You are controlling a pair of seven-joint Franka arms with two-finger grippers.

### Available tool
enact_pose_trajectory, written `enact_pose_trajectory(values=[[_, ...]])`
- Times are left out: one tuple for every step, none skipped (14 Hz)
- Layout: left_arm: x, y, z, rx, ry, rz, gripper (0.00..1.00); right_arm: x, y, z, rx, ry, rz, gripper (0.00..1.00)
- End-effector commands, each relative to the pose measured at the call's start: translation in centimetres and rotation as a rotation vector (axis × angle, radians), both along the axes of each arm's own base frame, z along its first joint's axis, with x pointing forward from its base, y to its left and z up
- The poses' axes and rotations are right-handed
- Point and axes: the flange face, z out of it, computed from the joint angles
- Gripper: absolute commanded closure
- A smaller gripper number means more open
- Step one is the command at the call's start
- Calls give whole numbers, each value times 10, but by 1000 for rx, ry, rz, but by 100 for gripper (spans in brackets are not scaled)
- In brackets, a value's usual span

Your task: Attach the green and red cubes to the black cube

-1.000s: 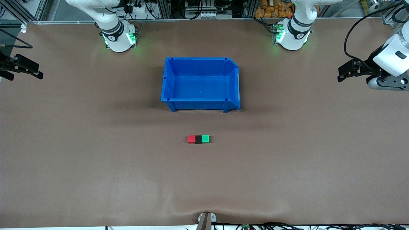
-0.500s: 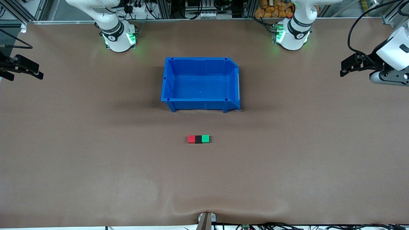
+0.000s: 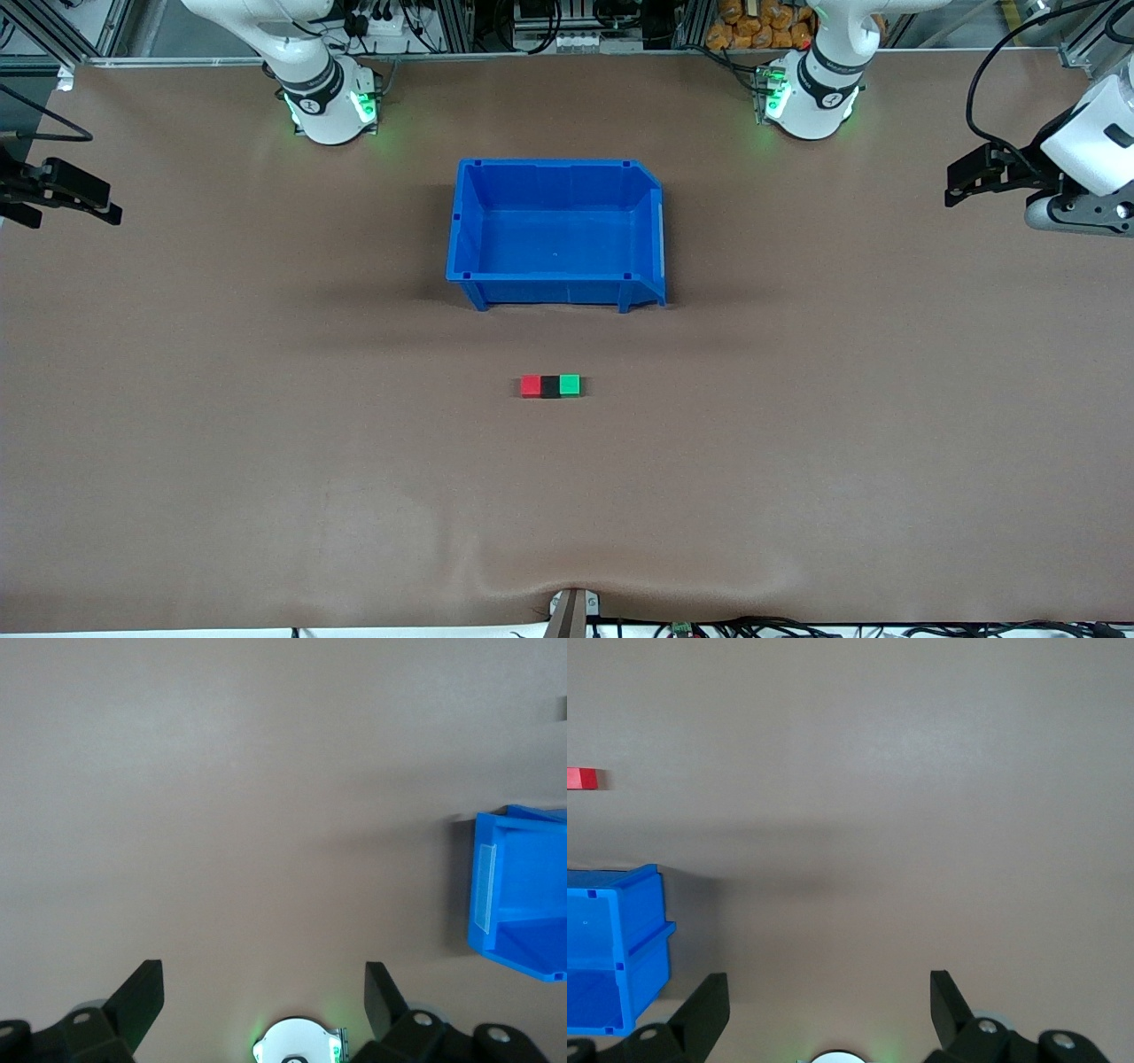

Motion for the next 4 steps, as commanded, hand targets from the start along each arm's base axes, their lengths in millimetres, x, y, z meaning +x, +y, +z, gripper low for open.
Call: enact_pose_trajectory(values=[[-5, 3, 7, 21, 13, -5, 0, 4, -7, 3, 5, -5, -6, 0], [-5, 3, 7, 21, 13, -5, 0, 4, -10, 3, 7, -5, -11, 0], [-5, 3, 7, 21, 13, -5, 0, 4, -11, 2, 10, -3, -14, 0], [-5, 3, 7, 21, 13, -5, 0, 4, -11, 2, 11, -2, -13, 0]])
